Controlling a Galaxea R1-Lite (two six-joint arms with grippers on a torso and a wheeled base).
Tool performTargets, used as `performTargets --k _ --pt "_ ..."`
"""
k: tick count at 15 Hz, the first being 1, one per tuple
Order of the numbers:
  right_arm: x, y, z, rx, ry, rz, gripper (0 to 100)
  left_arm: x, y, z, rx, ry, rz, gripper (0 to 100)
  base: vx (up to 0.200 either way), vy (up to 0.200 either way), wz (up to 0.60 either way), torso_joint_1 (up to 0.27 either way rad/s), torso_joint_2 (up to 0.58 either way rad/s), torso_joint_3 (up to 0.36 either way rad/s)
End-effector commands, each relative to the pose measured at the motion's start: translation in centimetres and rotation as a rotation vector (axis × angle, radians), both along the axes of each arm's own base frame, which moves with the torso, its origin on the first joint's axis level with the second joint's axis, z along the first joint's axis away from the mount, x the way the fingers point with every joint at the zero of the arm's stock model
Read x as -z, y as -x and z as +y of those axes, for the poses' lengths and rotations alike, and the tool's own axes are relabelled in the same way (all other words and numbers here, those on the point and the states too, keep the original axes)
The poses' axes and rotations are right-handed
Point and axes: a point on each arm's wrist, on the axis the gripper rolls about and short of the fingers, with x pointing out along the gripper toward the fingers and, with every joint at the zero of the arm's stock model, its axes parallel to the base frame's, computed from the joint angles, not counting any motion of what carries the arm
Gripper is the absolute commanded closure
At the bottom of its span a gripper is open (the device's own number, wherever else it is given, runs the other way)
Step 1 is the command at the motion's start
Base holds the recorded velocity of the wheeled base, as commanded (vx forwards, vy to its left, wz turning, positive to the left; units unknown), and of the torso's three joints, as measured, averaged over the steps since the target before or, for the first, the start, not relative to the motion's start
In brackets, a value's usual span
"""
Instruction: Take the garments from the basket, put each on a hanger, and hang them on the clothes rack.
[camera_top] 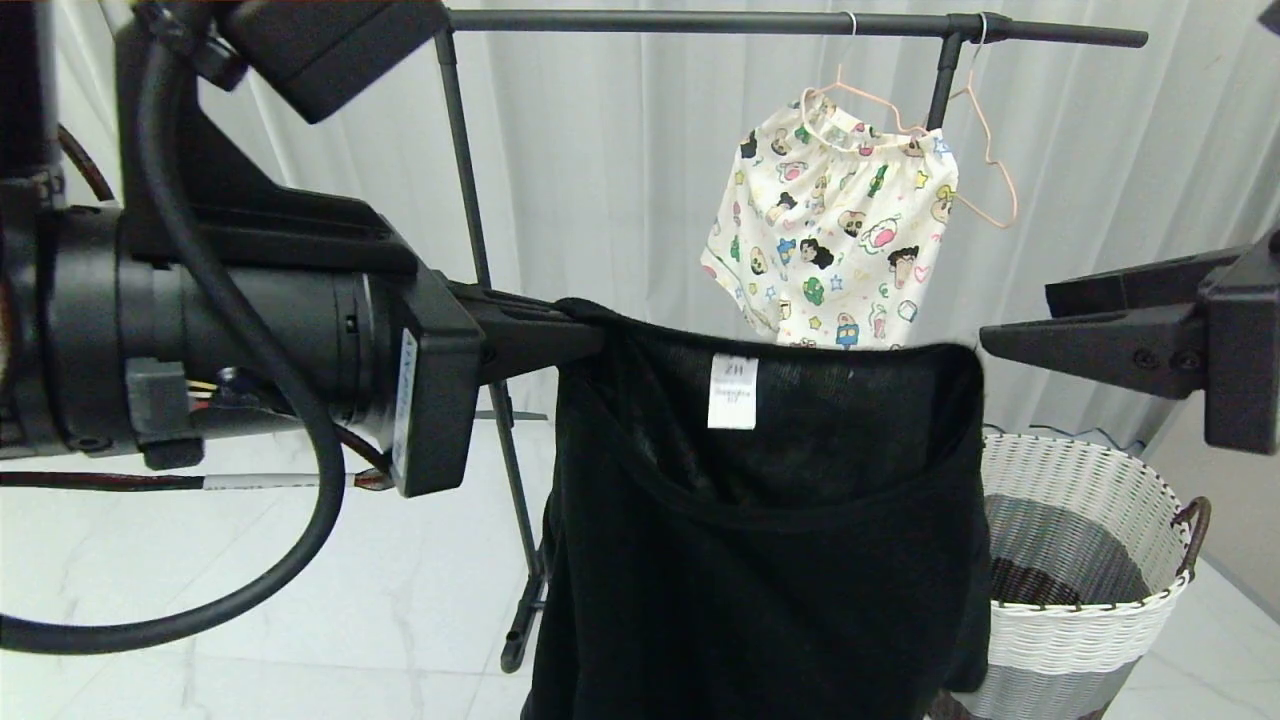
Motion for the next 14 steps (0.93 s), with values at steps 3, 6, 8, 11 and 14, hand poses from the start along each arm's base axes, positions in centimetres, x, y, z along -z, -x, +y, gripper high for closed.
performTargets --k 3,6,8,11,14 --pt "-0.2 0.4 -1.4 0.043 -0.010 -0.011 0 0.6 -0.6 -0.4 -0.028 -0.027 0.010 100 0.000 0.000 0.00 0.000 0.00 0.000" --pt "1.3 -0.9 -6.0 0.400 0.113 0.034 0 3.5 -1.8 1.6 -0.253 -0.159 0.027 100 0.000 0.000 0.00 0.000 0.00 0.000" --pt "2.3 -1.1 -8.0 0.533 0.138 0.059 0 5.5 -2.4 4.2 -0.412 -0.249 0.048 100 0.000 0.000 0.00 0.000 0.00 0.000" --pt "3.9 -1.0 -9.5 0.679 0.248 0.057 0 7.0 -3.1 7.3 -0.635 -0.303 0.089 100 0.000 0.000 0.00 0.000 0.00 0.000" --pt "4.3 -1.2 -9.9 0.718 0.240 0.078 0 7.3 -2.9 8.7 -0.702 -0.308 0.100 100 0.000 0.000 0.00 0.000 0.00 0.000"
